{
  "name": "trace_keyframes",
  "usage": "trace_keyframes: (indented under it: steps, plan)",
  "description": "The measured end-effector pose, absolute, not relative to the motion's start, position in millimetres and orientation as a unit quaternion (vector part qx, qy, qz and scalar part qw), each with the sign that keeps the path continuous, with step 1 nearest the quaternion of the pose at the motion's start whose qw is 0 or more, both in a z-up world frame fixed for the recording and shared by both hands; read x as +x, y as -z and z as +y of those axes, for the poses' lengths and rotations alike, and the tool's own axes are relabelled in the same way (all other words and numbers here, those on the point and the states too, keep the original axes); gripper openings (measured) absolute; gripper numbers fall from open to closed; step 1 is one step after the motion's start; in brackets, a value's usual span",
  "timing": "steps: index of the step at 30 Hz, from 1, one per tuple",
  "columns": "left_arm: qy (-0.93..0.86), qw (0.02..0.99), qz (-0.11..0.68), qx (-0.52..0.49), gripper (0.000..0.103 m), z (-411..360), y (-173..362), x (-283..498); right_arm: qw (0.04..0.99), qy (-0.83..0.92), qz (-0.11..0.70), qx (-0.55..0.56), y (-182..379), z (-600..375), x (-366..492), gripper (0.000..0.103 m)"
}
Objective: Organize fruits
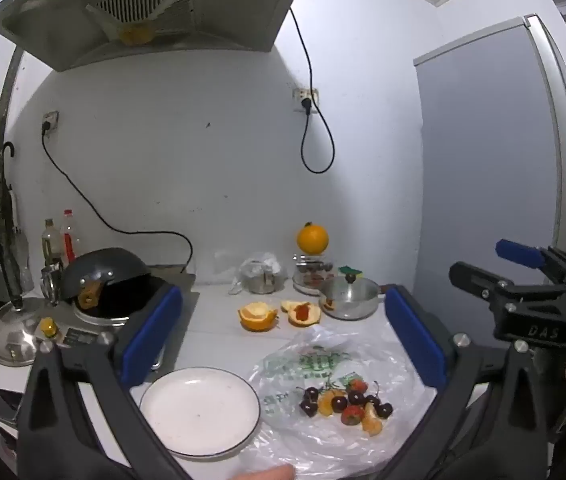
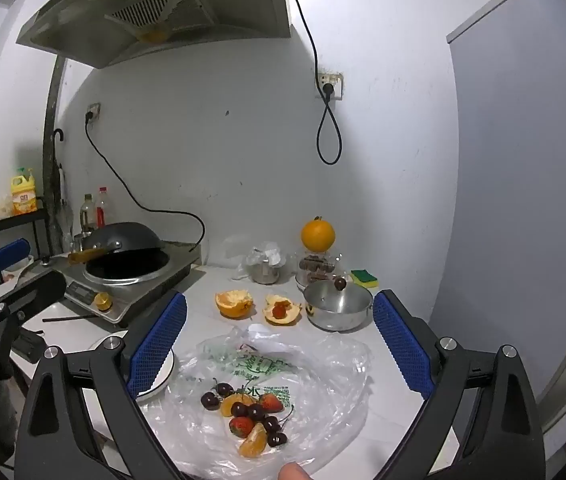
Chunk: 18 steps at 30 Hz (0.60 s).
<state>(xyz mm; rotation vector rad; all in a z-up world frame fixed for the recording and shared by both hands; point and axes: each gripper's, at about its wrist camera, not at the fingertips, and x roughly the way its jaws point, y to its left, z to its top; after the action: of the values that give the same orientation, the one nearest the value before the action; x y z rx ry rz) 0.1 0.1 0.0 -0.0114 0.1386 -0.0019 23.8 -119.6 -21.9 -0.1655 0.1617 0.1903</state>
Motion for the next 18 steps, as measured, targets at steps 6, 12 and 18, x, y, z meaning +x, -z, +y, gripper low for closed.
trace_keyframes:
  steps: [6,12,18]
  plan:
    - [0.008,0.997,0.075,-0.022,0.102,6,-1,1,0.988,-0.093,0.092,-0.082,19,-123,29,0.096]
    - [0.004,0.997,0.078,-0.015,0.102,2,1,8,0.989,-0.093,0.090,-0.077,18,-127,29,0.096]
    - [0.004,0.997,0.078,-0.011,0.102,-1,-1,10,0.989,-0.089,0.089,-0.075,19,-128,35,0.096]
